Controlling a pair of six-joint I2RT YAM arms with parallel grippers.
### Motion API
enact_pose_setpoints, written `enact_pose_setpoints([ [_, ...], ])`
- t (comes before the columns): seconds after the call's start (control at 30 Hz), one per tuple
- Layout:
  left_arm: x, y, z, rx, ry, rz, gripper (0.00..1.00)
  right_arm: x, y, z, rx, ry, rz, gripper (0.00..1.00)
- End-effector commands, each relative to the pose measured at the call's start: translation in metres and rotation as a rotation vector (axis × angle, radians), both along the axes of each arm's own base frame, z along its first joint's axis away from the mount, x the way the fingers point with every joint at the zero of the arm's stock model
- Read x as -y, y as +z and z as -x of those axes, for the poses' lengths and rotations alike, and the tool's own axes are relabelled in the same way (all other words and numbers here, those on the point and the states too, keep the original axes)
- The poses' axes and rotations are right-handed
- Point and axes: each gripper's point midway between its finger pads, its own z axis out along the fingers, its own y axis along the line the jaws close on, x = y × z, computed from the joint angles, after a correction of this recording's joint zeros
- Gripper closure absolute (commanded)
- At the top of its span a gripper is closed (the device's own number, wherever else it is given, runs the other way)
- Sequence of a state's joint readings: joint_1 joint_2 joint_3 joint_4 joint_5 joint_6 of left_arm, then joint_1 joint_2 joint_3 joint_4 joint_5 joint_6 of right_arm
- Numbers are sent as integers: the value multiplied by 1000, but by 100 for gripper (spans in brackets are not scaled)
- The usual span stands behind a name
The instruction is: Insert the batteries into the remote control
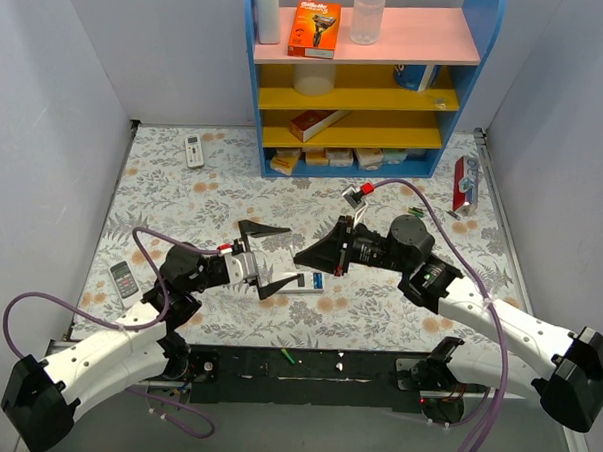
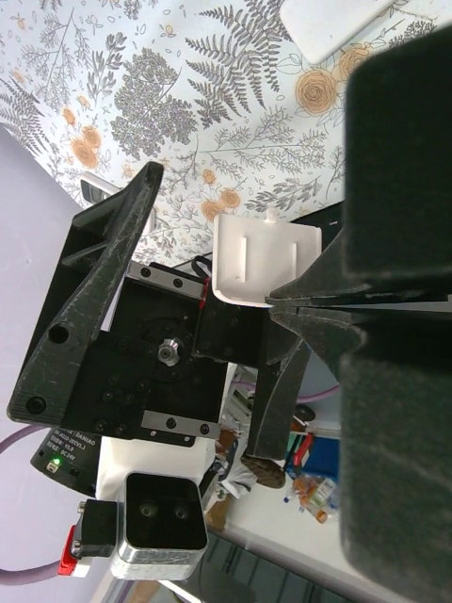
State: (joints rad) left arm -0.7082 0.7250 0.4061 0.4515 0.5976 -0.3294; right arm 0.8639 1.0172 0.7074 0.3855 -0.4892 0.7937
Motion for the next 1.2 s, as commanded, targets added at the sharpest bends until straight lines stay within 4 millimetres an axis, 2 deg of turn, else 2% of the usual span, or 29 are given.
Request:
enact_pose_setpoints([
  [0.0,5,6,7,23,-49,35,2,-3,32,1,41,25,-93,99],
  [0.43,7,5,5,-9,-47,60,15,-5,25,0,0,21,-98,99],
  [0.77,8,1,3,-35,-42,69,34,-5,23,-1,-14,15,-103,99],
  [1.03,7,6,4,-39,-43,98,35,-7,18,-2,-38,18,-107,99],
  [1.17,7,5,3,-42,-36,97,40,-7,17,-2,-42,18,-103,99],
])
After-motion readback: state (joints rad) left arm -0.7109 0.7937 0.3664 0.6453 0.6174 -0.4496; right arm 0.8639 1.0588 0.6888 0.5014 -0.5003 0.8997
